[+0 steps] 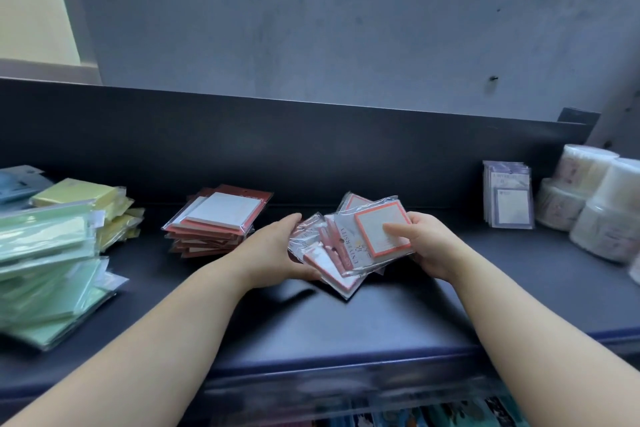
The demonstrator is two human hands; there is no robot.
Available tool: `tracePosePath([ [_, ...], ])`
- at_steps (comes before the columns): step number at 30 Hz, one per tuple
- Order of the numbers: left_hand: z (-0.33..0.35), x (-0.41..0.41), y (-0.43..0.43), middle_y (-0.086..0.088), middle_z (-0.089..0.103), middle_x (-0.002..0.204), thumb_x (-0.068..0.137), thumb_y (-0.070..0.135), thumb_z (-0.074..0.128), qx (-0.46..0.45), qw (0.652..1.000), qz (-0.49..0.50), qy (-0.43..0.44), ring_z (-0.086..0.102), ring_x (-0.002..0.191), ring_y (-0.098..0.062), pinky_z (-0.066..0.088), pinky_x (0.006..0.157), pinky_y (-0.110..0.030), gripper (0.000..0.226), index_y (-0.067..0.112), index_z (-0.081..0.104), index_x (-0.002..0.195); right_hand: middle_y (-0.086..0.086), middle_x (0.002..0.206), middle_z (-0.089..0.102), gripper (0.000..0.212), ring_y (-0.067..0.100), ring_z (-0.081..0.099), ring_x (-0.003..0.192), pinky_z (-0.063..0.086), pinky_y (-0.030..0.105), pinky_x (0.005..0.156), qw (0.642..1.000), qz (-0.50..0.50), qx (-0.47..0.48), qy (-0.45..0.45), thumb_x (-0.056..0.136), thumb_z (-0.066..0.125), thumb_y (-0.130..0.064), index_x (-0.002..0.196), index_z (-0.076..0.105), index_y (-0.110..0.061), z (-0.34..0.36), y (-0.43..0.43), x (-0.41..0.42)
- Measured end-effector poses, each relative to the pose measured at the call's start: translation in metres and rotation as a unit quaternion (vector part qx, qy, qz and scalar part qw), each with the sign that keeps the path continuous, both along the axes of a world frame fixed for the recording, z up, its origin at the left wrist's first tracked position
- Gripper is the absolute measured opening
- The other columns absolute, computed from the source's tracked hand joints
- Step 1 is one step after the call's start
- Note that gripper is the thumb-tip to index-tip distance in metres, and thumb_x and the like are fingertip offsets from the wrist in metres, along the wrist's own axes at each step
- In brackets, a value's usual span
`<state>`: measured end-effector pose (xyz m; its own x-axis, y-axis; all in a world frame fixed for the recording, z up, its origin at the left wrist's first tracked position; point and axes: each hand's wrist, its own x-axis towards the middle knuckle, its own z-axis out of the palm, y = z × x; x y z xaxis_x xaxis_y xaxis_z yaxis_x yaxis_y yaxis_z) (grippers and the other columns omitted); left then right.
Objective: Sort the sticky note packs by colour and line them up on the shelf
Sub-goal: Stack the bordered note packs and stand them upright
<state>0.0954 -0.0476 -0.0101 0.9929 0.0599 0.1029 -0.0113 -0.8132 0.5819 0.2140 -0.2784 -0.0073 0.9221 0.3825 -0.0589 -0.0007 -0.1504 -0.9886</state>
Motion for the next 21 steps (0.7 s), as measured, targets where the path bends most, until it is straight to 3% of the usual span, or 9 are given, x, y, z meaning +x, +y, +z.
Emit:
tracePosePath([
  [3,-0.001,0.002,-0.001,0.015,0.060,0.102,0.065,0.043,0.081,0.019,0.999,-0.001,-0.039,0.055,0.096,-0.008,0.041,0.081,-0.021,0.049,0.027,0.057,0.105,0.011,0.082,0.072,0.010,0.020,0.069,0.066,0.056,0.026,0.057,0.997,-0.051,0.047,0.035,0.091,0.054,0.000,0.091,0.064,-0.001,0.004,0.001,-0.002],
  [5,-0.006,0.007,0.000,0.010,0.059,0.102,0.063,0.050,0.079,0.044,0.997,0.030,-0.049,0.054,0.096,-0.012,0.040,0.079,-0.024,0.051,0.026,0.058,0.103,0.013,0.083,0.069,0.009,0.022,0.067,0.066,0.057,0.030,0.060,0.994,-0.080,0.058,0.040,0.091,0.054,0.000,0.092,0.063,0.001,0.003,0.004,-0.004],
  [7,-0.010,0.011,0.000,0.007,0.058,0.107,0.061,0.057,0.077,0.061,0.995,0.072,-0.044,0.054,0.101,-0.016,0.043,0.083,-0.028,0.060,0.023,0.057,0.107,0.012,0.081,0.066,0.007,0.019,0.065,0.060,0.055,0.028,0.053,0.992,-0.100,0.063,0.040,0.089,0.056,0.000,0.096,0.060,0.001,0.000,0.008,-0.008],
  [9,-0.012,0.012,-0.002,0.005,0.057,0.110,0.061,0.061,0.074,0.066,0.992,0.102,-0.036,0.054,0.103,-0.018,0.046,0.087,-0.033,0.067,0.021,0.055,0.110,0.014,0.090,0.064,0.021,0.019,0.064,0.061,0.052,0.025,0.047,0.992,-0.103,0.051,0.057,0.085,0.061,0.000,0.105,0.053,-0.001,-0.005,0.012,-0.011],
  [12,-0.008,0.009,-0.004,0.005,0.060,0.105,0.061,0.060,0.073,0.054,0.995,0.080,-0.031,0.057,0.099,-0.021,0.047,0.083,-0.035,0.054,0.025,0.053,0.098,0.013,0.089,0.060,0.038,0.022,0.059,0.067,0.048,0.028,0.058,0.992,-0.056,-0.085,0.070,0.068,0.071,-0.012,0.100,0.059,0.003,-0.008,0.016,-0.015],
  [14,-0.004,0.005,-0.004,0.008,0.062,0.102,0.062,0.051,0.078,0.006,0.999,0.031,-0.027,0.059,0.096,-0.017,0.047,0.082,-0.031,0.043,0.031,0.051,0.090,0.008,0.072,0.048,0.033,0.019,0.048,0.063,0.042,0.028,0.061,0.979,-0.030,-0.198,0.037,0.056,0.070,-0.028,0.078,0.065,-0.005,-0.004,0.015,-0.019],
  [16,0.001,0.000,-0.003,0.015,0.064,0.102,0.064,0.039,0.082,-0.050,0.999,-0.010,-0.015,0.060,0.096,-0.006,0.046,0.082,-0.022,0.043,0.032,0.055,0.097,0.004,0.063,0.035,0.029,0.019,0.037,0.054,0.036,0.027,0.056,0.954,-0.028,-0.298,-0.012,0.062,0.069,-0.040,0.067,0.054,-0.016,0.005,0.015,-0.025],
  [19,0.003,-0.001,-0.003,0.016,0.069,0.096,0.071,0.019,0.077,-0.160,0.986,-0.052,0.005,0.063,0.083,0.006,0.047,0.077,-0.015,0.037,0.026,0.062,0.105,0.003,0.065,0.037,0.043,0.019,0.035,0.058,0.027,0.029,0.056,0.925,-0.037,-0.370,-0.082,0.073,0.066,-0.051,0.069,0.044,-0.014,0.009,0.016,-0.027],
  [21,0.004,-0.001,-0.004,0.004,0.074,0.095,0.074,0.013,0.065,-0.264,0.961,-0.075,0.028,0.069,0.083,-0.007,0.052,0.076,-0.024,0.033,0.019,0.065,0.107,0.002,0.085,0.057,0.042,0.017,0.050,0.073,0.037,0.029,0.062,0.922,-0.039,-0.368,-0.111,0.078,0.064,-0.052,0.089,0.058,-0.012,0.007,0.019,-0.028],
])
